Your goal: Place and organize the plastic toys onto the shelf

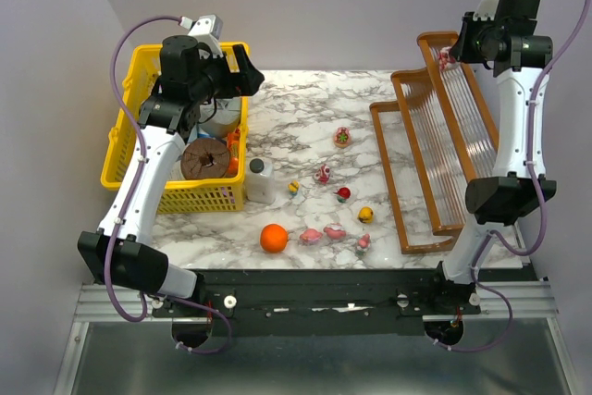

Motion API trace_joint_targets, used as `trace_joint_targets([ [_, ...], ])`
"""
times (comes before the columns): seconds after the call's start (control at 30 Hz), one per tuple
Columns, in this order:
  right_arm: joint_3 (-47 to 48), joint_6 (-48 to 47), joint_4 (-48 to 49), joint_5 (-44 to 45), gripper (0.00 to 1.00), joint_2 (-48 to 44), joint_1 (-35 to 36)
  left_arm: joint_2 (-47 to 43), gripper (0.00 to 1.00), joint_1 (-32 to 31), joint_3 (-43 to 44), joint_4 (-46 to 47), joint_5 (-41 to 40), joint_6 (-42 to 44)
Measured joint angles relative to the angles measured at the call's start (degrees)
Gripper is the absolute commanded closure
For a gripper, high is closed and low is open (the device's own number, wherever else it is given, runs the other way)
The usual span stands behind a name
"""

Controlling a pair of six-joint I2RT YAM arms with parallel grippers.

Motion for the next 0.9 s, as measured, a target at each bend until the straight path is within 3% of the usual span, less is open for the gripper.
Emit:
trace_joint_targets([
  [0.27, 0.04, 0.70, 1.33, 0.33, 0.52, 0.59, 0.00, 0.00, 0.01, 0.00, 0.11, -0.13, -0.02, 0.04],
  [0.47, 0.04, 1.18, 1.36, 0.55, 0.45, 0.66, 0.00, 0.00, 0.01, 0.00, 0.11, -0.31, -0.02, 0.11],
  [0.9, -0.94, 3.28, 2.58, -1.66, 0.17, -1.40, 0.00, -0.63, 0.01, 0.00, 0.02, -0.61, -0.42, 0.20],
])
